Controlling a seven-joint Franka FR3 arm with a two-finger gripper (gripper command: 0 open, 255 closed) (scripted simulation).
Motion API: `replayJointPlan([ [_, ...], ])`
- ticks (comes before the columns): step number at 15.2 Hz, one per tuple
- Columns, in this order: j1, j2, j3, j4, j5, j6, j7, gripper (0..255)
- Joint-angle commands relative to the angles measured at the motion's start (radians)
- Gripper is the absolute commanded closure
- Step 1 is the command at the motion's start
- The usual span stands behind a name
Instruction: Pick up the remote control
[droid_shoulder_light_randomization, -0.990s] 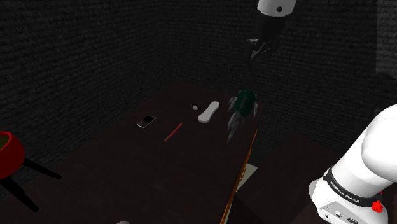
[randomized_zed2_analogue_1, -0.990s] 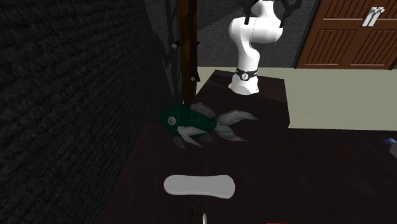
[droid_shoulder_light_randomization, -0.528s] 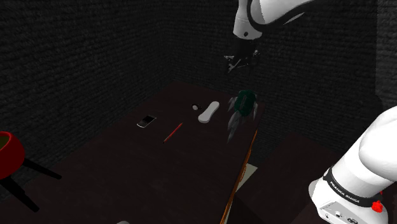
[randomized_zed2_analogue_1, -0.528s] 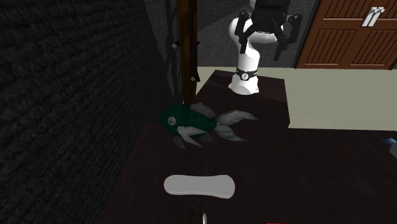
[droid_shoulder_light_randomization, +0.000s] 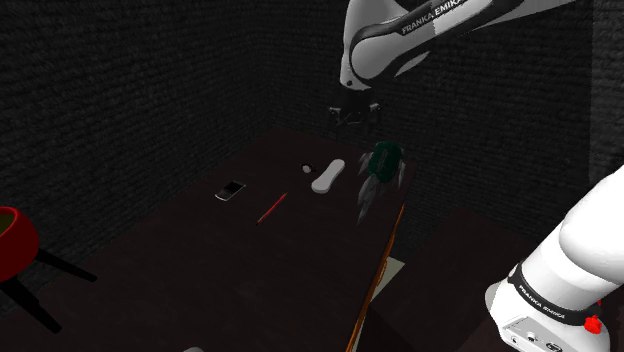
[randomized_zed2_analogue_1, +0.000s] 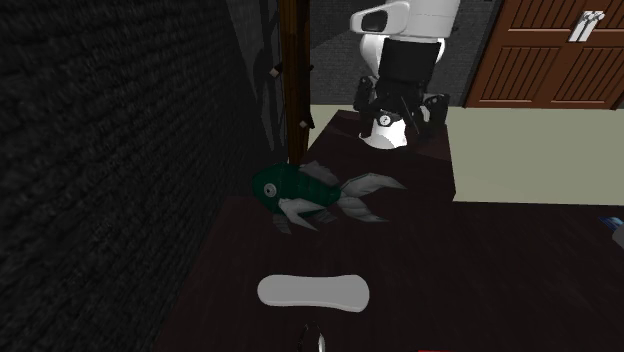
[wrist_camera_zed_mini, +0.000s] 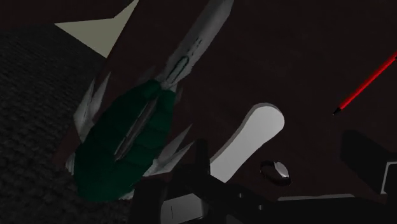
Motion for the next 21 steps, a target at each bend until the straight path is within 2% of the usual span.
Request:
replayJointPlan([
  [1, -0.006, 0.074, 0.006, 0.03, -0.018, 0.034, 0.074, 0],
  [11, -0.008, 0.45, -0.051, 0.257, -0.089, 0.145, 0.349, 0],
  [21, -0.003, 0.784, -0.129, 0.537, -0.065, 0.179, 0.523, 0],
])
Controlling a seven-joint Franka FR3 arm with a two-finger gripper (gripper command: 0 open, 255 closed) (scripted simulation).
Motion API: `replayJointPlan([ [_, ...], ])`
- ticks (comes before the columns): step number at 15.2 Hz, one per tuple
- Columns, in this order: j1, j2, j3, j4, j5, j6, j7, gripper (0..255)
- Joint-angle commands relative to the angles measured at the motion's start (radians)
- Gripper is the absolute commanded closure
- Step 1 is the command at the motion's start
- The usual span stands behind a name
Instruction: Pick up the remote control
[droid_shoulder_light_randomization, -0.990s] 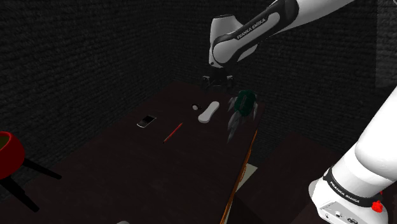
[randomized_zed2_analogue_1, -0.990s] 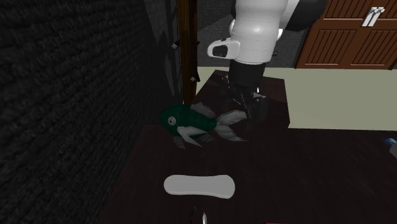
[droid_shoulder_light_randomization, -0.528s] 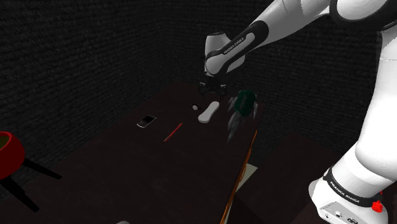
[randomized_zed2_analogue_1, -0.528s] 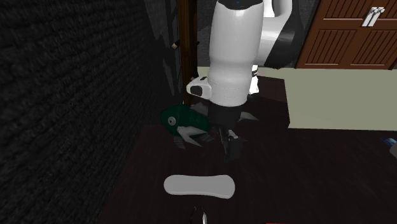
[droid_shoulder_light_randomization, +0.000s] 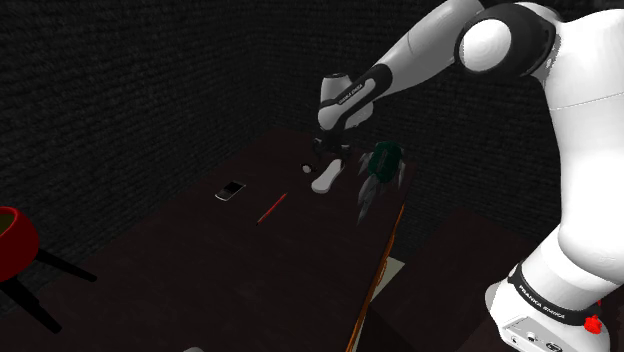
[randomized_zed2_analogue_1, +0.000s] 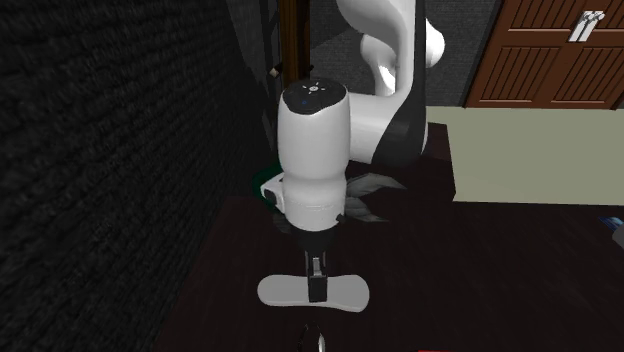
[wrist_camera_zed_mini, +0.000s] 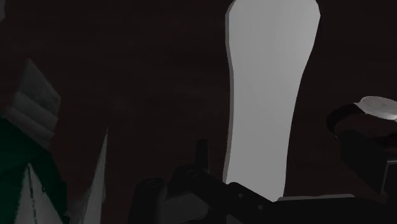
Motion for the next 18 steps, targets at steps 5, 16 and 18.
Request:
replayJointPlan([
  [5, 0.005, 0.072, -0.01, 0.028, -0.002, 0.043, 0.016, 0],
  [16, 0.007, 0.099, -0.012, 0.036, -0.004, 0.062, 0.017, 255],
  [18, 0.007, 0.099, -0.012, 0.036, -0.004, 0.063, 0.018, 255],
])
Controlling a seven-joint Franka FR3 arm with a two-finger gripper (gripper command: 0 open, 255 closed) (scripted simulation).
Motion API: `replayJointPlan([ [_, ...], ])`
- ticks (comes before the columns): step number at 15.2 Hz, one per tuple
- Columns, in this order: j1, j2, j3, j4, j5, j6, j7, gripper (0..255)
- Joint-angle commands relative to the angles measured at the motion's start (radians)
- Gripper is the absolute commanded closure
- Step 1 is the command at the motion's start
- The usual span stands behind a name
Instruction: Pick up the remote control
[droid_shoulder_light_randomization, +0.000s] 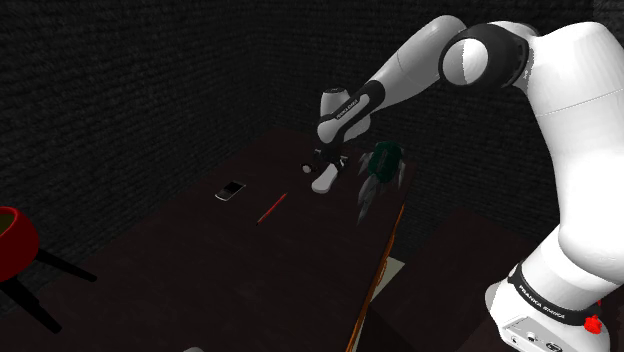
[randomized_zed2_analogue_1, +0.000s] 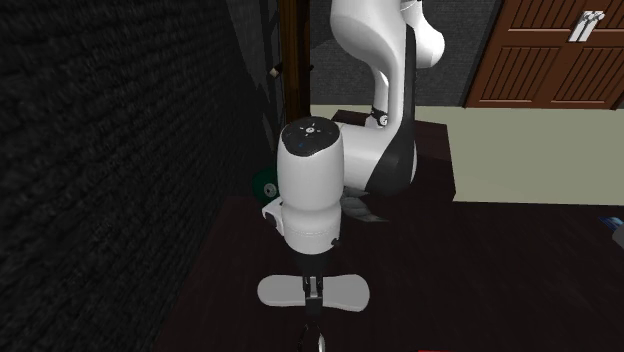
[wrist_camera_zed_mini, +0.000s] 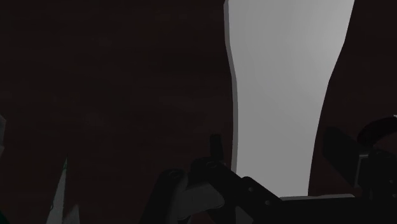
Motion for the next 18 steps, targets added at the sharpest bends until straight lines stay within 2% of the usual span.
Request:
replayJointPlan([
  [1, 0.0, 0.0, 0.0, -0.001, 0.0, 0.001, 0.0, 255],
  [18, -0.01, -0.145, 0.014, -0.018, 0.016, -0.128, -0.008, 255],
])
